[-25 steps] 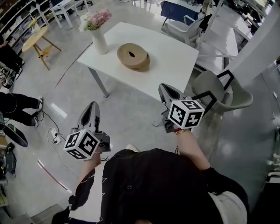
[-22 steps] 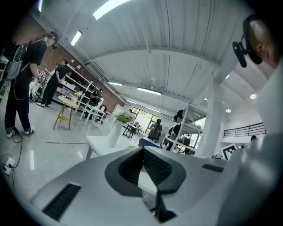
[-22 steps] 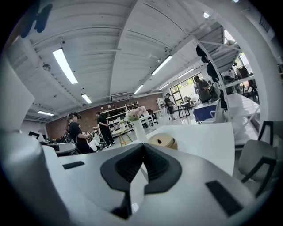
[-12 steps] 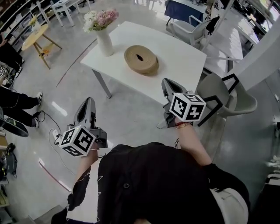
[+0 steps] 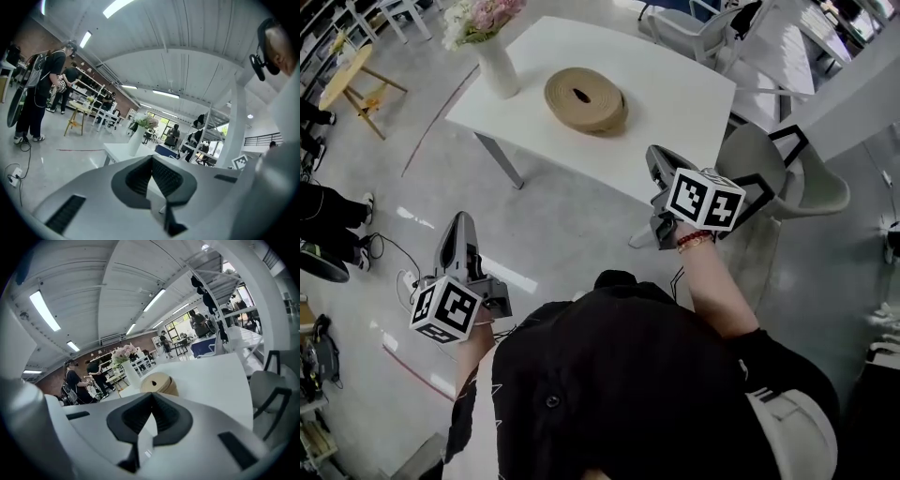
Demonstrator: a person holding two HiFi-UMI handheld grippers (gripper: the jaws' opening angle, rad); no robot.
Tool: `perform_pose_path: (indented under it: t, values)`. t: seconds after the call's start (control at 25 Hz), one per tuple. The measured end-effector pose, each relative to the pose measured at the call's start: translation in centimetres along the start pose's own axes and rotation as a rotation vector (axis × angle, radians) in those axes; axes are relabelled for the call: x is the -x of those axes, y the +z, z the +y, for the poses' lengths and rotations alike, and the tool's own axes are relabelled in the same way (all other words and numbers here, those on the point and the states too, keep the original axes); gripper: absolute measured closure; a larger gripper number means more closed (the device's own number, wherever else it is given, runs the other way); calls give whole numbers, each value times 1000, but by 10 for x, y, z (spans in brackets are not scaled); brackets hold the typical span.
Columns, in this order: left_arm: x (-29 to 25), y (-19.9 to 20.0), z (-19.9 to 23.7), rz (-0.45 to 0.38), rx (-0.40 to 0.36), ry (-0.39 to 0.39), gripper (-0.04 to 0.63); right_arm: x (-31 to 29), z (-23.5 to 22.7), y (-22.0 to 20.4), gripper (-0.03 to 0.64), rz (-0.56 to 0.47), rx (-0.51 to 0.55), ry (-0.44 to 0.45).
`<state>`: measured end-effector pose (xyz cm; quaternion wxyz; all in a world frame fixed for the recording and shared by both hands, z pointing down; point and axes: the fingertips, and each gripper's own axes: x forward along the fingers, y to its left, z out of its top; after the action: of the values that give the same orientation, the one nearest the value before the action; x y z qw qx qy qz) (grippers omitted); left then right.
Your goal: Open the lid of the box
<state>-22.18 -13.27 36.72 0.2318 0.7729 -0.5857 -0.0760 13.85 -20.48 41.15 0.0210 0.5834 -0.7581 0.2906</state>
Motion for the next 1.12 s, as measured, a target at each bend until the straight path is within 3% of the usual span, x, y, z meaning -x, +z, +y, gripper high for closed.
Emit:
perform_pose_path:
  t: [0.2,0.4,0.56,0.8,1.12]
  values:
    - [-7,-24,2,35,41,3,586,-8,-9,-23,612,64,-23,4]
    - [-25,-35,-2,59,62,-5,586,-26,-16,-36,612,160,39,44]
    - [-37,-22,4,42,40,17,586,-48,-25,-21,612,173,59,48]
    - [-54,0,21,3,67,73,586,-87,-26,8,612,181,117,49]
    - [-69,8,37,-9,91,118,586,-125,2,46,611,208,297,185]
